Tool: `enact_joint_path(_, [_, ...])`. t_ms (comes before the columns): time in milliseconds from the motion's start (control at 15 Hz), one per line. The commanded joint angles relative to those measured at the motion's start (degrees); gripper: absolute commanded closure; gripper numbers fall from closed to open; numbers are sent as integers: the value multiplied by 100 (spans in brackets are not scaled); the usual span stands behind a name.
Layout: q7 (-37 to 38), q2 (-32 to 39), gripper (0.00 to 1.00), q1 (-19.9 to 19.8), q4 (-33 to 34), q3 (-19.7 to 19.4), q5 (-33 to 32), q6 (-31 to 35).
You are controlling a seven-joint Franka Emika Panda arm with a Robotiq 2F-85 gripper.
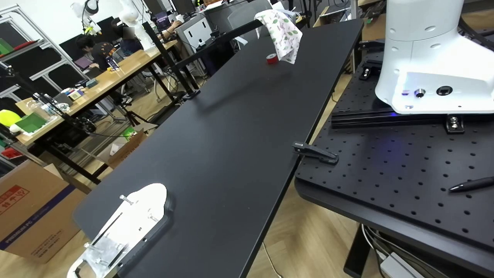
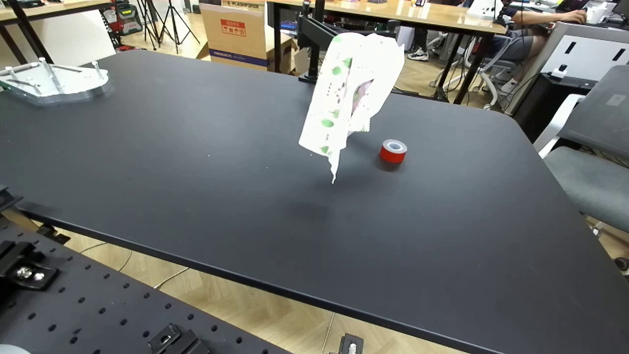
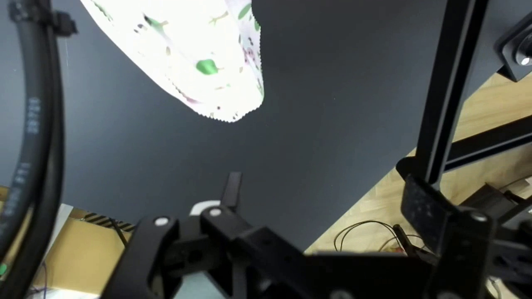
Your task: Hang the white cloth on the stand
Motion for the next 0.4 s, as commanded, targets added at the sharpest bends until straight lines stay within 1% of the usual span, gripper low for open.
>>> enact_joint_path(0, [199,-420,0,94,-13,19,-281,-381])
enact_joint_path(67, [-90,-585,0,113,-69,82,-12,-609])
enact_joint_path(133, [-46,-273,0,44,9,35,-100,-278])
enact_joint_path(333, [-82,-499,0,70,-18,123,-45,-538])
